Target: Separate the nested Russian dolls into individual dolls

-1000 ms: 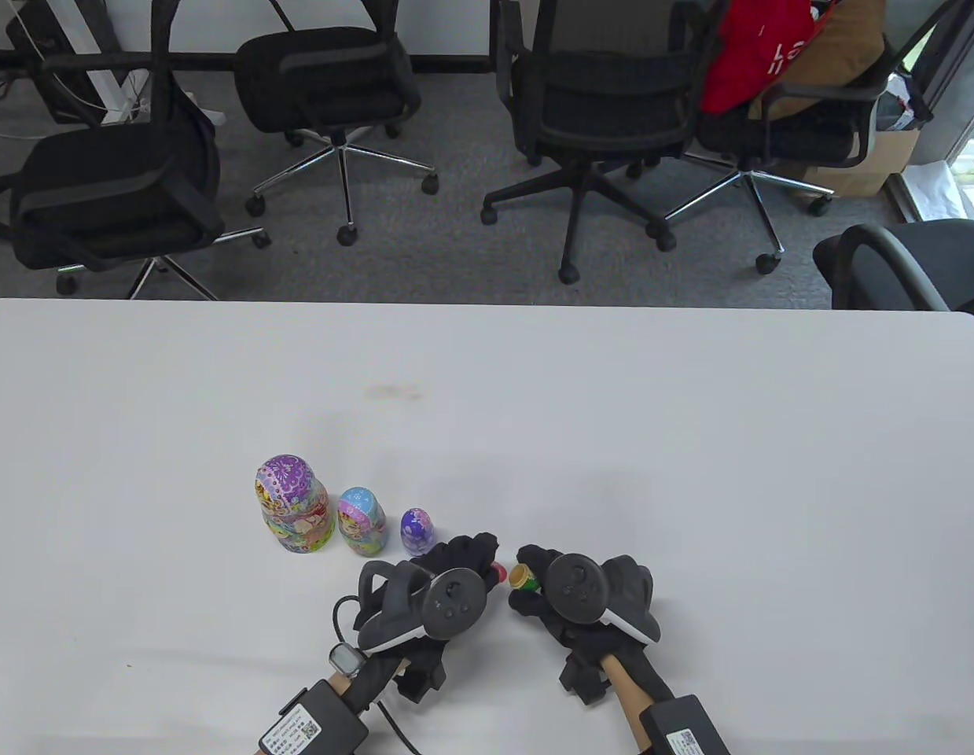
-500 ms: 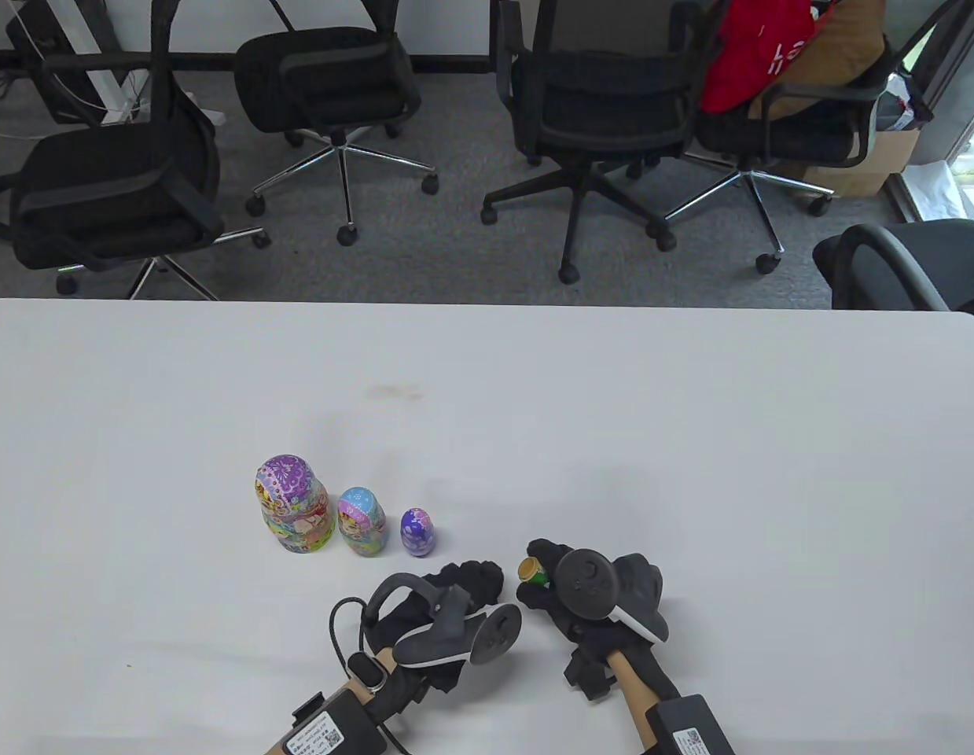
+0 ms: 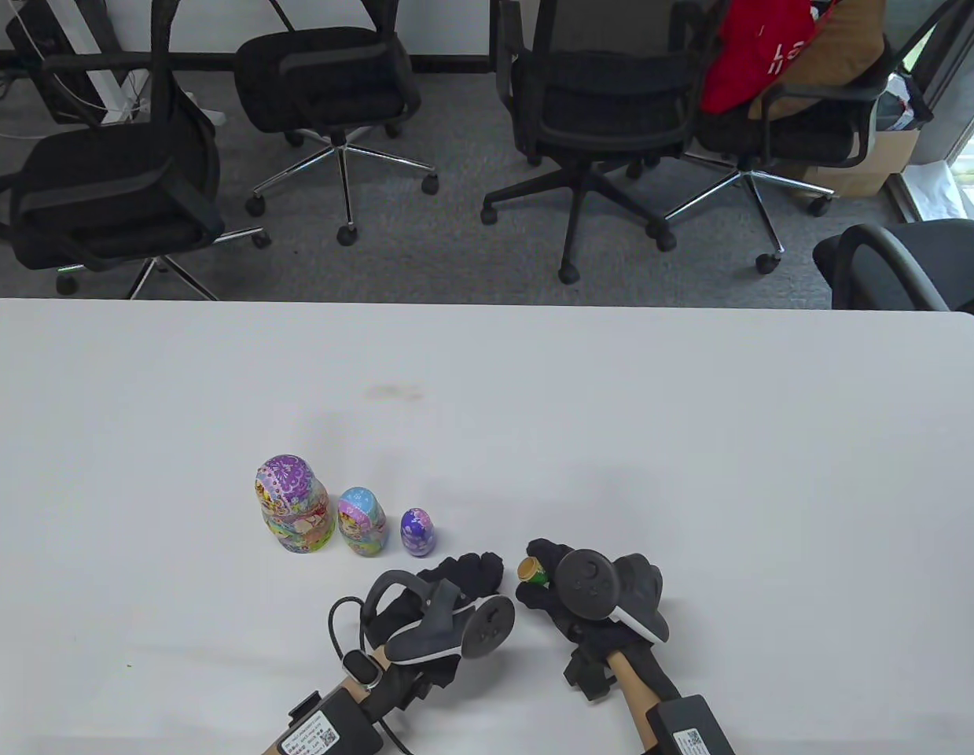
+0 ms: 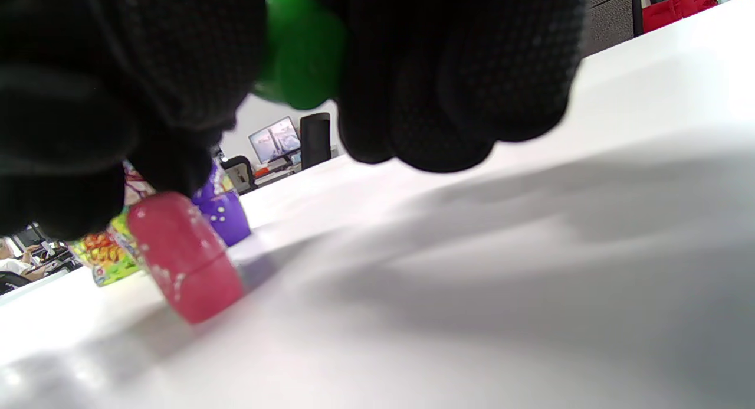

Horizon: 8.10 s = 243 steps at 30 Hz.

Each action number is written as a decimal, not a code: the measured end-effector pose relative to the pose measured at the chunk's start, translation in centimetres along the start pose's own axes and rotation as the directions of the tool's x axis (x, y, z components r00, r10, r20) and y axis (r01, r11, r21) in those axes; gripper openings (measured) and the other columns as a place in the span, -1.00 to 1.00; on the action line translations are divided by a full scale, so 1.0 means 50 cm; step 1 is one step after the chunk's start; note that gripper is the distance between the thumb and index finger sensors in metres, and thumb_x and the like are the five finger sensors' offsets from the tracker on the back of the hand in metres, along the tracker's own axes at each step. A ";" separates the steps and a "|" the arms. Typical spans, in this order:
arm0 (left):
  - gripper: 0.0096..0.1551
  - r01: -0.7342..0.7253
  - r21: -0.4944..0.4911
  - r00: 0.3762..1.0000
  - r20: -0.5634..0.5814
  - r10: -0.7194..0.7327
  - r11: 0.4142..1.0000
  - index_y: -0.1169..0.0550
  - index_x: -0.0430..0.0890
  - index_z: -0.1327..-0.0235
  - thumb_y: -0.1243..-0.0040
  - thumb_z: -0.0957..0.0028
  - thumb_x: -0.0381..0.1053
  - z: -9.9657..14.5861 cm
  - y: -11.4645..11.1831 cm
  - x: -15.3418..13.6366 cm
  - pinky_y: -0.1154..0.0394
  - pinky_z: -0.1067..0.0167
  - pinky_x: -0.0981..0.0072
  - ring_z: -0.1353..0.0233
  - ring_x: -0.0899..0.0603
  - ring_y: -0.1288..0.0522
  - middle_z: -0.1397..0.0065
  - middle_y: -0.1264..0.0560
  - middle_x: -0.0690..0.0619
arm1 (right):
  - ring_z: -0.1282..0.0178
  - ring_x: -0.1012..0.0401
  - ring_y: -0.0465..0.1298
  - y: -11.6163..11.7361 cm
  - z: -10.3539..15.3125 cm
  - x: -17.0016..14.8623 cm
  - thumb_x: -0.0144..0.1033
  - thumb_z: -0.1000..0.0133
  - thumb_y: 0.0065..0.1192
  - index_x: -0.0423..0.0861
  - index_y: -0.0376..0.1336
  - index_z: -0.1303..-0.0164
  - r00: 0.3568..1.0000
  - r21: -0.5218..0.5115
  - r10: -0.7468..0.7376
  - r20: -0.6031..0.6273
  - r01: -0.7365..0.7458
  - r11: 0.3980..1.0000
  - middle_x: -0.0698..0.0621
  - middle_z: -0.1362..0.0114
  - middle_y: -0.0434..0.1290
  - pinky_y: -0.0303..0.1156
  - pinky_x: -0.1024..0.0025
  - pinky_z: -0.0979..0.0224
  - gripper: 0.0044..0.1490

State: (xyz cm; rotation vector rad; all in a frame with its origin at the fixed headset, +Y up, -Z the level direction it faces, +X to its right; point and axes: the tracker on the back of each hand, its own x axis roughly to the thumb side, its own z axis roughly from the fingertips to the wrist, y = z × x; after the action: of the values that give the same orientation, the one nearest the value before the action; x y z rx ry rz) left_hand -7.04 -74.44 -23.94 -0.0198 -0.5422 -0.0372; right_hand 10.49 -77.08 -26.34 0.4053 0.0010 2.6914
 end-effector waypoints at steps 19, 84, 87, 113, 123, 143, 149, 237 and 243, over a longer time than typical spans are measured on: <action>-0.35 0.022 -0.170 0.990 -0.134 -0.045 0.985 -0.47 -0.12 -0.54 -0.14 -0.18 0.08 -0.020 -0.049 -0.052 -0.67 0.11 0.31 -0.07 -0.06 -0.65 -0.44 -0.57 -0.14 | -0.08 -0.01 0.58 0.000 0.000 0.000 -0.05 0.05 0.37 -0.25 0.28 -0.37 1.000 0.001 0.001 0.001 -0.001 1.000 -0.15 -0.24 0.55 0.59 0.24 -0.11 -0.15; -0.40 -0.514 0.153 0.850 -0.045 0.525 0.844 -0.50 -0.22 -0.47 -0.12 -0.21 0.01 0.001 0.028 -0.072 -0.69 0.19 0.35 0.01 -0.04 -0.67 -0.33 -0.60 -0.21 | -0.07 -0.01 0.59 -0.004 0.003 0.051 -0.02 0.05 0.35 -0.30 0.18 -0.48 0.999 -0.053 -0.026 0.042 0.028 0.998 -0.19 -0.30 0.52 0.60 0.25 -0.09 -0.02; -0.40 -0.416 0.172 0.896 -0.088 0.434 0.893 -0.51 -0.22 -0.46 -0.13 -0.21 0.01 -0.001 0.031 -0.077 -0.69 0.21 0.36 0.02 -0.04 -0.68 -0.34 -0.60 -0.21 | -0.07 0.00 0.59 -0.006 -0.001 0.037 -0.01 0.04 0.34 -0.30 0.18 -0.48 1.000 -0.040 0.011 0.015 -0.010 0.999 -0.19 -0.30 0.52 0.60 0.24 -0.09 -0.02; -0.42 0.075 -0.056 0.968 -0.237 -0.087 0.996 -0.53 -0.15 -0.47 -0.18 -0.19 -0.02 -0.089 -0.013 -0.036 -0.71 0.30 0.51 0.10 0.07 -0.70 -0.38 -0.61 -0.19 | -0.06 0.00 0.59 -0.026 -0.002 -0.023 -0.01 0.00 0.31 -0.29 0.21 -0.46 0.993 -0.086 -0.081 -0.083 0.074 0.994 -0.19 -0.28 0.53 0.60 0.25 -0.09 -0.08; -0.37 0.082 -0.052 0.966 -0.241 -0.092 0.995 -0.47 -0.14 -0.54 -0.15 -0.20 0.00 -0.097 -0.021 -0.035 -0.71 0.21 0.44 0.02 0.02 -0.69 -0.47 -0.55 -0.19 | -0.06 -0.01 0.59 -0.026 -0.001 -0.023 -0.01 0.00 0.30 -0.29 0.21 -0.46 0.993 -0.085 -0.085 -0.084 0.078 0.993 -0.19 -0.27 0.54 0.60 0.25 -0.08 -0.08; -0.34 -0.057 -0.071 0.995 -0.087 0.051 0.996 -0.50 -0.12 -0.52 -0.15 -0.18 0.11 -0.023 0.035 0.011 -0.69 0.06 0.29 -0.12 -0.09 -0.67 -0.38 -0.61 -0.13 | -0.06 -0.01 0.59 -0.043 0.007 -0.045 -0.02 -0.01 0.31 -0.29 0.22 -0.45 0.989 -0.128 -0.090 -0.118 0.074 0.989 -0.19 -0.27 0.54 0.60 0.25 -0.08 -0.10; -0.32 -0.024 -0.192 0.998 -0.056 0.013 0.981 -0.49 -0.11 -0.52 -0.15 -0.16 0.14 -0.029 0.000 0.028 -0.69 0.05 0.28 -0.13 -0.09 -0.67 -0.39 -0.60 -0.13 | -0.06 -0.01 0.59 -0.042 0.007 -0.043 -0.02 -0.01 0.30 -0.28 0.22 -0.45 0.990 -0.120 -0.083 -0.115 0.069 0.990 -0.19 -0.27 0.54 0.60 0.25 -0.09 -0.10; -0.40 0.119 -0.196 0.984 -0.110 -0.142 0.973 -0.60 -0.11 -0.35 -0.20 -0.10 0.13 -0.041 -0.068 -0.026 -0.65 0.35 0.42 0.20 0.07 -0.67 0.06 -0.70 0.05 | 0.06 0.08 0.62 -0.041 0.015 0.017 -0.06 0.06 0.37 -0.22 0.37 -0.23 0.995 -0.212 -0.068 0.073 0.082 0.974 -0.10 -0.10 0.61 0.62 0.36 0.02 -0.27; -0.35 0.032 -0.198 0.989 -0.136 -0.060 0.980 -0.58 -0.12 -0.38 -0.18 -0.08 0.16 -0.039 -0.047 -0.039 -0.66 0.33 0.41 0.18 0.06 -0.67 0.03 -0.70 0.05 | 0.06 0.08 0.62 -0.039 0.016 0.019 -0.06 0.06 0.37 -0.22 0.37 -0.23 0.996 -0.206 -0.052 0.068 0.065 0.976 -0.10 -0.10 0.61 0.62 0.36 0.02 -0.27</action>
State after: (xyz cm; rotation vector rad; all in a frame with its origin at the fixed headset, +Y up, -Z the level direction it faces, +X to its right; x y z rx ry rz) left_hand -7.77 -76.78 -26.60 -0.1951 -0.3952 -0.1367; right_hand 10.68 -74.97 -25.45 0.4162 -0.2804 2.5869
